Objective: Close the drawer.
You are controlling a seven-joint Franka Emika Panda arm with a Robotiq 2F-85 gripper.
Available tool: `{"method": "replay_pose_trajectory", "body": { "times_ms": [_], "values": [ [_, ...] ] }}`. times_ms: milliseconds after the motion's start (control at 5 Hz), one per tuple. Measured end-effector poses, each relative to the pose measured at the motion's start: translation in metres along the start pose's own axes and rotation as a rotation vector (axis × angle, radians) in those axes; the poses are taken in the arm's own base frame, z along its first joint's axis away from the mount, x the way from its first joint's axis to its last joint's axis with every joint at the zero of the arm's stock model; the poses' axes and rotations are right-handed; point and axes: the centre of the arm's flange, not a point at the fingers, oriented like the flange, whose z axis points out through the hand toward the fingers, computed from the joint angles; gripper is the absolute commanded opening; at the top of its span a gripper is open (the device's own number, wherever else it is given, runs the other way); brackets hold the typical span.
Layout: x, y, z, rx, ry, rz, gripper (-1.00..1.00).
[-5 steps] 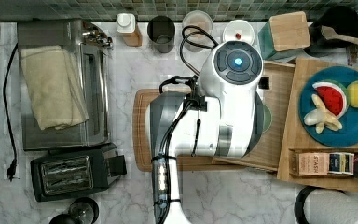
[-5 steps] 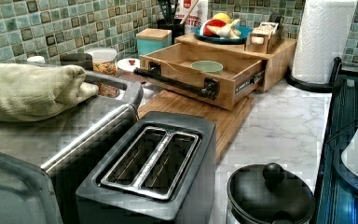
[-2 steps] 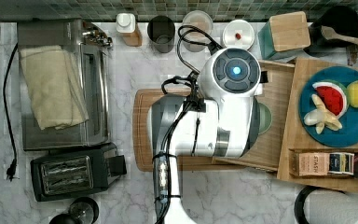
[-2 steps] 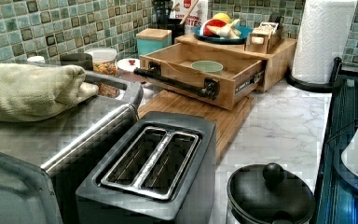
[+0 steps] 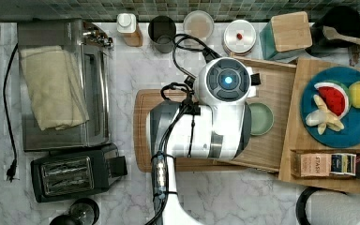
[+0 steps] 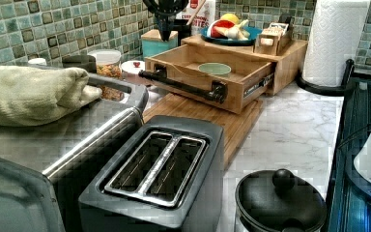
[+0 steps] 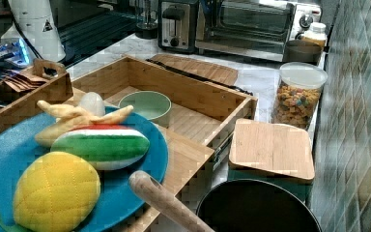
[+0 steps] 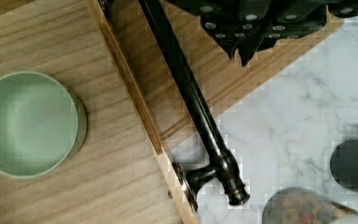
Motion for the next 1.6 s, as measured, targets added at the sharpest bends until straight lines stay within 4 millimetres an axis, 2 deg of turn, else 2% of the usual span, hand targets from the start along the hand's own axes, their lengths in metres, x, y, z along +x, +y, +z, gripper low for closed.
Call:
{"method": "replay_pose_trajectory", "body": {
  "times_ms": [200,400,600,800,1000,1200,1400,1600],
  "values": [
    [-0.007,-0.008,0.018,-0.048,-0.012,-0.044,-1.0],
    [-0.015,-0.021,0.034,-0.064,-0.037,-0.168,-1.0],
    [-0.019,-0.041,0.046,-0.022,0.037,-0.28,-1.0],
    [-0.025,-0.058,0.064,-0.051,0.096,-0.364,-1.0],
    [-0.037,-0.065,0.098,-0.115,0.003,-0.397,-1.0],
    [-0.047,-0.064,0.14,-0.175,-0.099,-0.408,-1.0],
    [-0.05,-0.062,0.168,-0.165,-0.085,-0.382,-1.0],
    [-0.053,-0.056,0.174,-0.126,-0.019,-0.376,-1.0]
  ]
}}
